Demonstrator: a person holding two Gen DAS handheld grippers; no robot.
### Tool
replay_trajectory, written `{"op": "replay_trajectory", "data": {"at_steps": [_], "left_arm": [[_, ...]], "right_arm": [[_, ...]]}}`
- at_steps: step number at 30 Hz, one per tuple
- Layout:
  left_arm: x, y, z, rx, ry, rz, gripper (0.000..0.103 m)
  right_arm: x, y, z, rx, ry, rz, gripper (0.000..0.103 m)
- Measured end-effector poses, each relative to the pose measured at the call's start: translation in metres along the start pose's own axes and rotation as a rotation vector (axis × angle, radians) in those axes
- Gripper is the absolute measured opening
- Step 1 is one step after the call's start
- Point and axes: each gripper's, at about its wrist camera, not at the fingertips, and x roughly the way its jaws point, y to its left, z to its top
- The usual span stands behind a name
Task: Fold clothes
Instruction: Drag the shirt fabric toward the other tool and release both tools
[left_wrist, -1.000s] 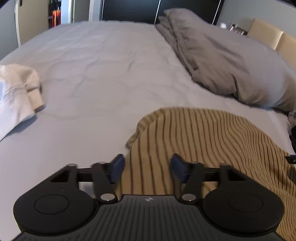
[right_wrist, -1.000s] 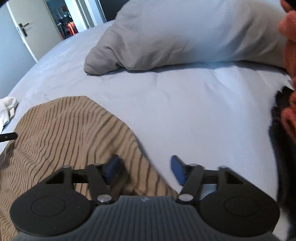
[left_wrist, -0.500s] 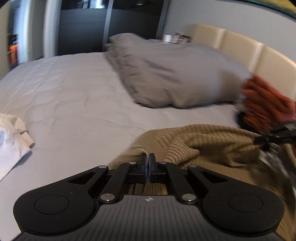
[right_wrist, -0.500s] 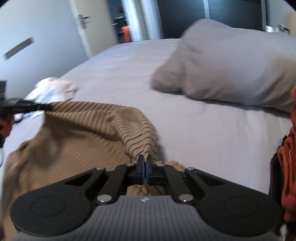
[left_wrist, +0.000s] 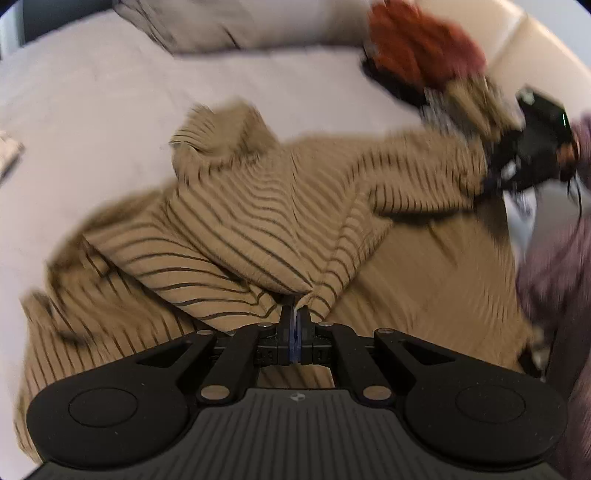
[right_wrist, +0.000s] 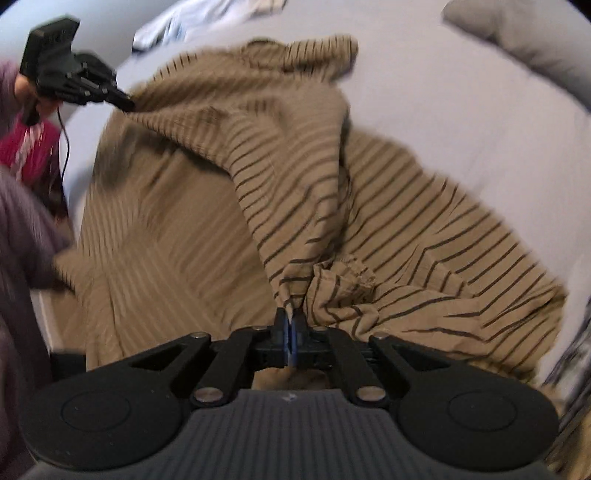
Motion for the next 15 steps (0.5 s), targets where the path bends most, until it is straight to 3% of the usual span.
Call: {"op": "replay_trajectory", "data": {"at_steps": [2,5,6,8,9,11,15], "left_arm": [[0.011,-0.007,-0.007,0.028,0.082,0.005,0.000],[0.013,-0.015,-0.007,0.046,0.131,0.011,0.005],[0.008,-0.016,-0.004,0.047,0.109,0.014,0.009],[-0.002,-0.018,0.004,0.048,0.063,0.022,0.029],[-0.008,-0.018,0.005,0.037,0.020,0.034,0.032],[-0.013,-0.017,0.021,0.021,-0.067,0.081,0.049],[0.004,-0.020,0.056,0.013,-0.142,0.149,0.051]], "right_arm": [[0.007,0.004,-0.006,-0.006,0.044,0.010,0.007],[0.008,0.010,-0.012,-0.026,0.087,0.029,0.011],[0.004,0.011,-0.013,-0.034,0.080,0.023,0.014],[-0.009,0.014,-0.013,-0.034,0.036,0.017,0.039],[-0.015,0.015,-0.011,-0.030,0.007,0.011,0.041],[-0.027,0.011,-0.002,-0.001,-0.070,0.009,0.042],[-0.021,0.011,0.031,0.056,-0.189,-0.030,0.056]]}}
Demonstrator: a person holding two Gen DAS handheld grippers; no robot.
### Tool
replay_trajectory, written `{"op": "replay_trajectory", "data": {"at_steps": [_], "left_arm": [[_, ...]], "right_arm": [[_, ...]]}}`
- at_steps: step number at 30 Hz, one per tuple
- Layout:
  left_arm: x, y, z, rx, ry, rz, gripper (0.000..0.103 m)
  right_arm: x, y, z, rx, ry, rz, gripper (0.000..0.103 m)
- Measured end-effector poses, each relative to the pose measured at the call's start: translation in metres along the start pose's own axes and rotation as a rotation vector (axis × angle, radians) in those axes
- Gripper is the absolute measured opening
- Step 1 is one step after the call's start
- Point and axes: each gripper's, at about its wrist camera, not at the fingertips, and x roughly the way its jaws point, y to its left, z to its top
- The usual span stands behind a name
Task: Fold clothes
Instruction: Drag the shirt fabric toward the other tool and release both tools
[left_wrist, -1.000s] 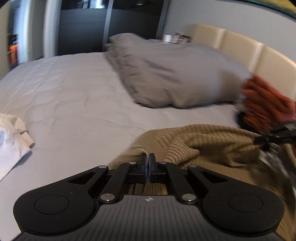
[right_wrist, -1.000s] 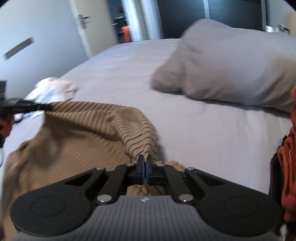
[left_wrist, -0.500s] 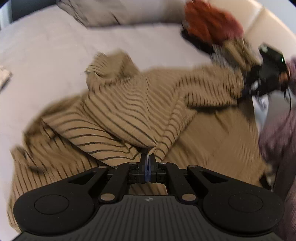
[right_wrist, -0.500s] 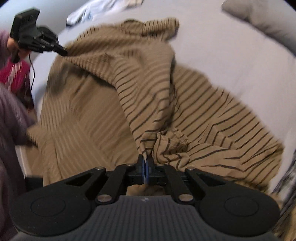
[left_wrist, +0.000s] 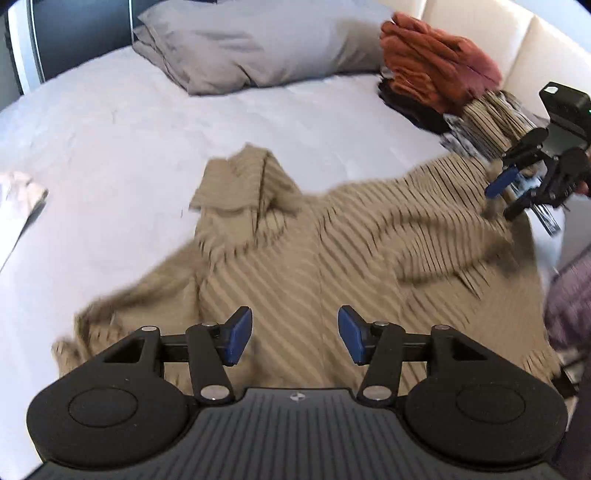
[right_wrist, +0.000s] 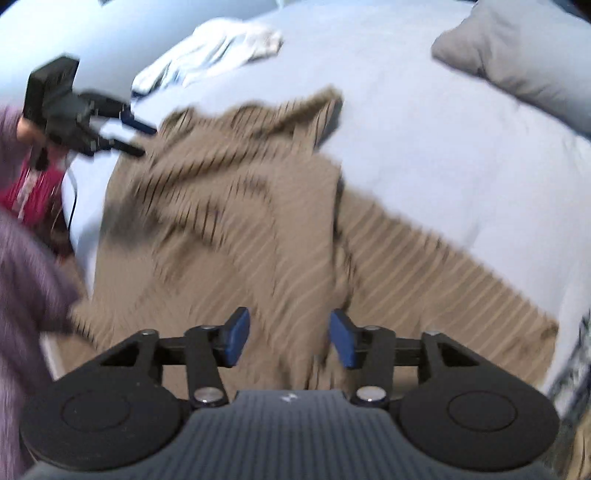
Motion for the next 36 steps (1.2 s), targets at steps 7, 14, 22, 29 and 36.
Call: {"op": "replay_trajectory", "data": {"at_steps": [7,14,22,29,36], "left_arm": [[0.059,-0.026,0.004,0.119,0.083,0.124,0.050],[0.046,-0.021,-0.015,0.111,0.046,0.055,0.000],[-0.004,-0.028,-0.051,0.175,0.078,-0.207,0.000],[-0.002,-0.054,-0.097,0.250,0.326,-0.352,0.000],[-0.020,-0.032,-0.077,0.161,0.227,-0.268,0.039]], "right_arm": [[0.057,0.013,0.036,-0.011,-0.054,-0.091,0.059],[0.053,0.021,0.035,-0.052,-0.129,0.047,0.005],[0.038,0.069,0.002,-0.261,0.031,0.330,0.005],[0.056,0.118,-0.043,-0.430,0.311,0.416,0.009],[0.030,0.102,-0.027,-0.309,0.124,0.239,0.017]]}}
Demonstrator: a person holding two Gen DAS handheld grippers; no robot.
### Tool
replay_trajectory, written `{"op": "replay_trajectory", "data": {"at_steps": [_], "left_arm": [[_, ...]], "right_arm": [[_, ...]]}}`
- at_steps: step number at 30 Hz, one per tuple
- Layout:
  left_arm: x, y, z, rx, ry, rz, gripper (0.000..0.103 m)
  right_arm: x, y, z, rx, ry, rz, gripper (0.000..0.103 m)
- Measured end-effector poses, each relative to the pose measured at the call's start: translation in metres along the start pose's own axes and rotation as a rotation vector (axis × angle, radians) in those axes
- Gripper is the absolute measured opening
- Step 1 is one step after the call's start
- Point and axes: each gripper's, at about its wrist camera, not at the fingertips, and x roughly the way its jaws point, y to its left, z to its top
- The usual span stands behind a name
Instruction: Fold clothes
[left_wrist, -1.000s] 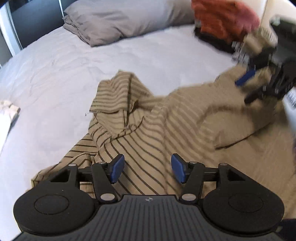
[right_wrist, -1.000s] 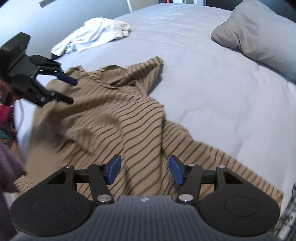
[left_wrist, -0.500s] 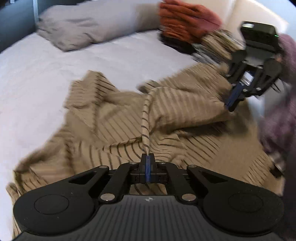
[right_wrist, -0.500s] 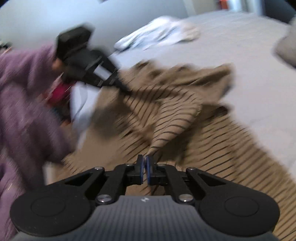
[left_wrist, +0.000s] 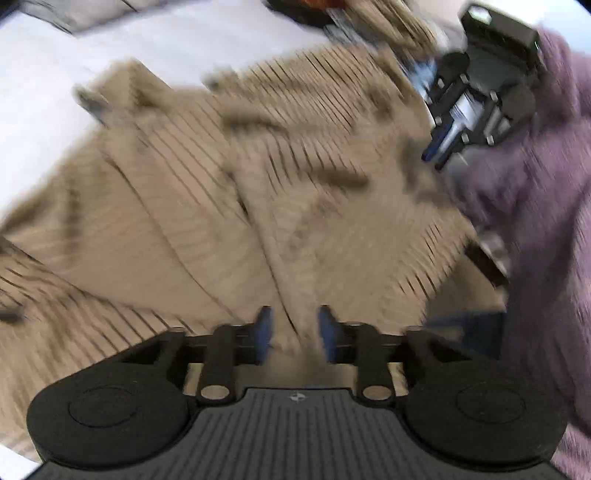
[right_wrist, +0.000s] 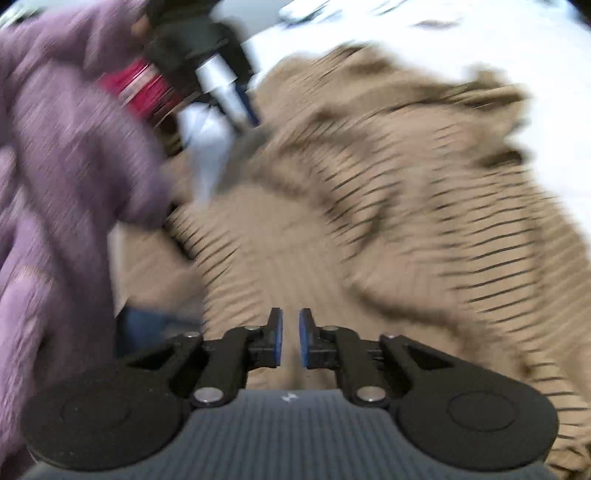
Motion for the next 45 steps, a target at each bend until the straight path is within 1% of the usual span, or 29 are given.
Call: {"op": "replay_trajectory", "data": {"at_steps": [1,2,3,5,6,8,12,13,14,16,18,21,22,23,24,25,26,29,30,33,34,35,37,39,40,41,42,43,45], "left_arm": [[-0.004,0.003,0.004,-0.019,-0.041,0.027,0.049],[-0.006,0.006,0.010,-0.036,-0.077,0.054,0.049],[-0.007,0.007,0.015,-0.052,-0.099,0.084,0.049],[-0.002,0.010,0.029,-0.075,-0.109,0.195,0.050],[0.003,0.010,0.034,-0.077,-0.116,0.251,0.050],[0.014,0.010,0.042,-0.084,-0.107,0.308,0.050],[0.043,0.015,0.052,-0.102,-0.038,0.323,0.050],[0.050,0.016,0.052,-0.104,-0.014,0.324,0.050],[0.055,0.017,0.052,-0.108,0.008,0.327,0.050],[0.067,0.021,0.051,-0.125,0.042,0.327,0.049],[0.073,0.025,0.048,-0.152,0.062,0.302,0.048],[0.080,0.028,0.045,-0.170,0.089,0.279,0.036],[0.081,0.026,0.044,-0.161,0.101,0.278,0.029],[0.083,0.025,0.042,-0.152,0.112,0.277,0.028],[0.083,0.024,0.042,-0.146,0.118,0.278,0.026],[0.083,0.023,0.040,-0.141,0.123,0.278,0.021],[0.083,0.023,0.039,-0.140,0.129,0.278,0.016],[0.084,0.025,0.034,-0.138,0.149,0.289,0.007],[0.084,0.025,0.033,-0.136,0.156,0.291,0.006],[0.083,0.022,0.030,-0.118,0.169,0.299,0.005],[0.082,0.021,0.030,-0.114,0.172,0.302,0.005],[0.080,0.020,0.029,-0.115,0.168,0.304,0.005],[0.076,0.020,0.028,-0.130,0.144,0.300,0.005],[0.069,0.019,0.029,-0.153,0.114,0.290,0.011],[0.068,0.019,0.029,-0.163,0.106,0.281,0.018],[0.067,0.020,0.029,-0.171,0.098,0.273,0.023],[0.066,0.019,0.030,-0.172,0.094,0.271,0.031],[0.066,0.016,0.031,-0.166,0.096,0.270,0.037],[0.069,0.012,0.032,-0.149,0.105,0.277,0.040]], "right_arm": [[-0.004,-0.007,0.004,0.026,-0.034,-0.058,0.028],[-0.008,-0.014,0.007,0.052,-0.067,-0.115,0.040],[-0.009,-0.018,0.011,0.067,-0.085,-0.157,0.043],[-0.007,-0.027,0.020,0.090,-0.097,-0.251,0.043],[-0.004,-0.032,0.023,0.095,-0.087,-0.300,0.043],[0.005,-0.039,0.029,0.076,-0.057,-0.377,0.043],[0.017,-0.055,0.024,0.005,0.040,-0.416,0.045],[0.017,-0.059,0.021,-0.012,0.060,-0.419,0.051],[0.013,-0.065,0.016,0.001,0.069,-0.422,0.061],[0.004,-0.078,0.005,0.028,0.088,-0.429,0.062],[-0.007,-0.089,-0.006,0.059,0.098,-0.443,0.062],[-0.029,-0.103,-0.023,0.146,0.080,-0.412,0.062],[-0.032,-0.104,-0.029,0.159,0.093,-0.387,0.061],[-0.035,-0.104,-0.034,0.172,0.107,-0.360,0.049],[-0.036,-0.101,-0.040,0.145,0.121,-0.319,0.041],[-0.036,-0.098,-0.045,0.124,0.132,-0.298,0.028],[-0.034,-0.094,-0.050,0.106,0.156,-0.280,0.017],[-0.025,-0.083,-0.066,0.053,0.238,-0.233,0.009],[-0.021,-0.079,-0.071,0.036,0.272,-0.221,0.007],[-0.014,-0.070,-0.091,-0.008,0.399,-0.256,0.007],[-0.016,-0.071,-0.096,0.004,0.421,-0.267,0.008],[-0.022,-0.071,-0.099,0.018,0.404,-0.278,0.010],[-0.042,-0.069,-0.097,0.065,0.276,-0.303,0.011],[-0.055,-0.065,-0.089,0.084,0.162,-0.331,0.035],[-0.059,-0.061,-0.085,0.080,0.112,-0.348,0.048],[-0.062,-0.057,-0.080,0.075,0.063,-0.364,0.048],[-0.058,-0.054,-0.073,0.062,0.053,-0.363,0.048],[-0.051,-0.051,-0.067,0.046,0.064,-0.360,0.048],[-0.034,-0.049,-0.060,0.013,0.105,-0.367,0.045]]}}
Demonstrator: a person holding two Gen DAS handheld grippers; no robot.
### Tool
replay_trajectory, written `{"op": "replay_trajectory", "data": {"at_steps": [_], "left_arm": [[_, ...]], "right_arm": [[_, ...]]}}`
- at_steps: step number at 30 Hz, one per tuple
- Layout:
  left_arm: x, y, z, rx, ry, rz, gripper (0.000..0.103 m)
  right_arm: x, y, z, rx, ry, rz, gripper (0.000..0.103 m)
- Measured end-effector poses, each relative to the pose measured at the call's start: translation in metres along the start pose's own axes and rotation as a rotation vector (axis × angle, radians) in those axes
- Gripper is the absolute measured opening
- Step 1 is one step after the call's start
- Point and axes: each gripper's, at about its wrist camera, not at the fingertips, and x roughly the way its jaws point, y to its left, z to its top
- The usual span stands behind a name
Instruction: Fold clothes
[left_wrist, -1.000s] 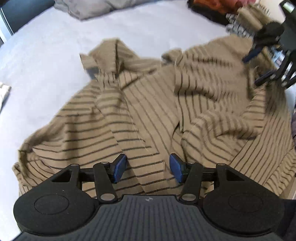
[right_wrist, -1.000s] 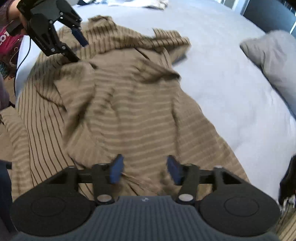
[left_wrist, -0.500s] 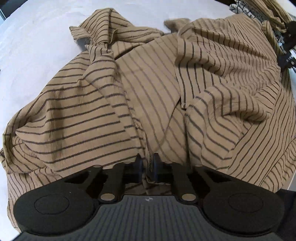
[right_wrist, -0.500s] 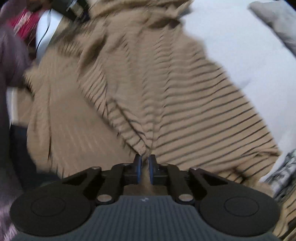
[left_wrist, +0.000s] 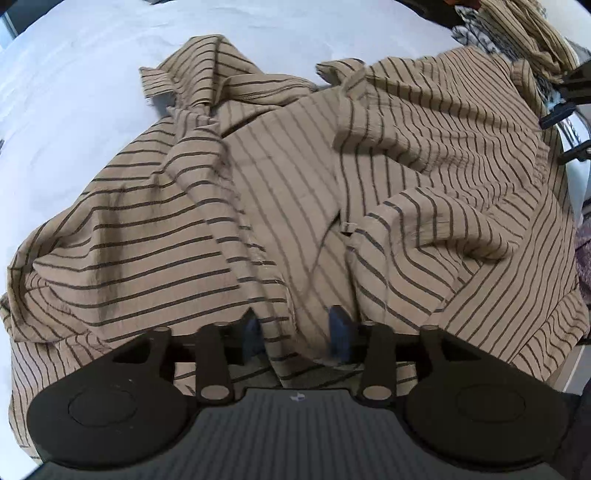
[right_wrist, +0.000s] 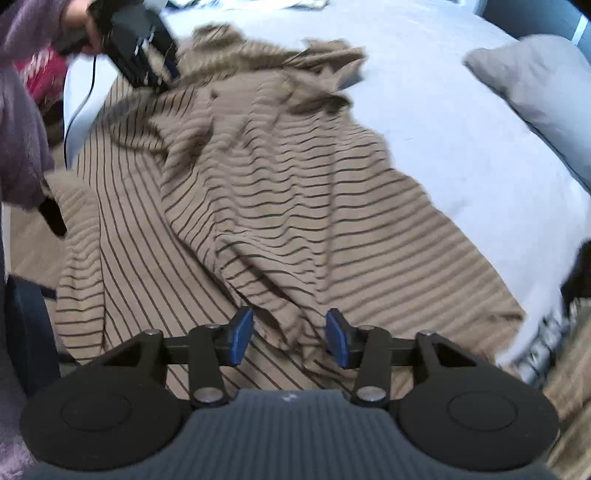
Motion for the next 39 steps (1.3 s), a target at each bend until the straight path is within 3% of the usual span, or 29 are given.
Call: {"op": "replay_trajectory", "data": {"at_steps": [5,7,11,16,23,29,33,39], "left_arm": [[0.011,-0.004,0.004,-0.020,0.030,0.031,0.040],[0.013,-0.002,0.004,-0.032,0.036,0.043,0.040],[0.012,0.007,0.004,-0.069,0.050,0.075,0.003],[-0.008,0.023,0.001,-0.134,0.019,0.113,0.000],[-0.076,0.059,0.010,-0.237,-0.135,0.224,0.000],[-0.128,0.084,0.059,-0.201,-0.220,0.333,0.000],[-0.149,0.110,0.102,-0.197,-0.266,0.407,0.000],[-0.141,0.172,0.184,-0.246,-0.318,0.488,0.000]], "right_arm": [[0.029,0.006,0.007,-0.079,0.103,-0.058,0.015],[0.027,0.000,0.008,-0.075,0.096,-0.071,0.010],[0.020,-0.013,0.016,-0.034,0.073,-0.098,0.007],[-0.001,-0.027,0.017,0.024,0.042,-0.175,0.006],[-0.047,-0.059,0.027,0.175,-0.076,-0.349,0.005],[-0.072,-0.096,0.063,0.183,-0.124,-0.462,0.005],[-0.081,-0.140,0.099,0.199,-0.142,-0.542,0.005],[-0.073,-0.236,0.154,0.319,-0.156,-0.625,0.004]]}}
